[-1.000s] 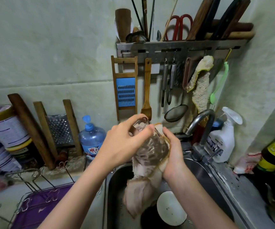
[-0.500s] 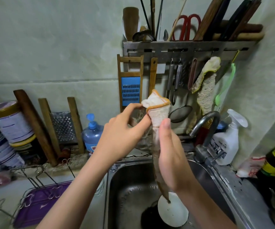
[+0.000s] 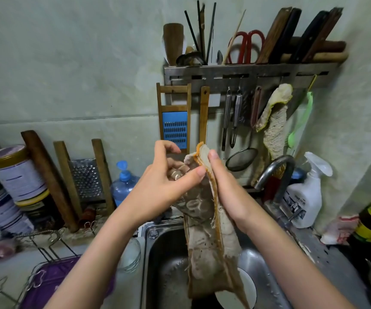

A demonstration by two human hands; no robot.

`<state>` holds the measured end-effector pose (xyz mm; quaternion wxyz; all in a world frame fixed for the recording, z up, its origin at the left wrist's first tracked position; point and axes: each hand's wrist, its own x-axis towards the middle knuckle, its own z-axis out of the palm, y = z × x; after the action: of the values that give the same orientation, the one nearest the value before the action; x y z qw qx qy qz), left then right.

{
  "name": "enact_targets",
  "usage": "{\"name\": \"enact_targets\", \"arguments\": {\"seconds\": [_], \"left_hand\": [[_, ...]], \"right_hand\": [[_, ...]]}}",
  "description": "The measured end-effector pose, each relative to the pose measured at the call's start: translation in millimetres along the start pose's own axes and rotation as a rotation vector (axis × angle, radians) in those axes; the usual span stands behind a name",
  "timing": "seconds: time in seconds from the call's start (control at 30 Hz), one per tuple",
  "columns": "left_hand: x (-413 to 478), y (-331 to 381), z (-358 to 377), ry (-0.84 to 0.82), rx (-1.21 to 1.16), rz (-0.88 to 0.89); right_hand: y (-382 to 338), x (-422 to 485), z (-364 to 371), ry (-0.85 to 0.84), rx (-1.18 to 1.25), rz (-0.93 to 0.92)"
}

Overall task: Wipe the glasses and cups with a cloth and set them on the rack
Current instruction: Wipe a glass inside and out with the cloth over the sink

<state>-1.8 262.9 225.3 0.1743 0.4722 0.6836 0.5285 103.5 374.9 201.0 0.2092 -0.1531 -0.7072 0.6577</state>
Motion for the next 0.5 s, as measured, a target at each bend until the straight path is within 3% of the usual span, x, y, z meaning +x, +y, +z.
{"name": "enact_targets", "arguments": {"seconds": [0.17, 0.23, 0.37, 0.5], "left_hand": [[-4.7, 3.6, 15.9, 0.425, 0.121, -0.018], [-13.1, 0.1, 31.8, 0.515, 0.092, -0.042], [-23.0, -1.1, 58.7, 0.459, -0.154, -0.148], [-14.8, 4.0, 53.6, 0.389, -0.389, -0.052]], "right_hand": [[8.7, 5.2, 12.0, 0.267, 0.301, 0.005], [9.6, 8.9, 17.9, 0.318, 0.449, 0.022], [3.5, 11.0, 25.6, 0.427, 0.549, -0.019], [-4.0, -1.0, 31.2, 0.448, 0.381, -0.172]]}}
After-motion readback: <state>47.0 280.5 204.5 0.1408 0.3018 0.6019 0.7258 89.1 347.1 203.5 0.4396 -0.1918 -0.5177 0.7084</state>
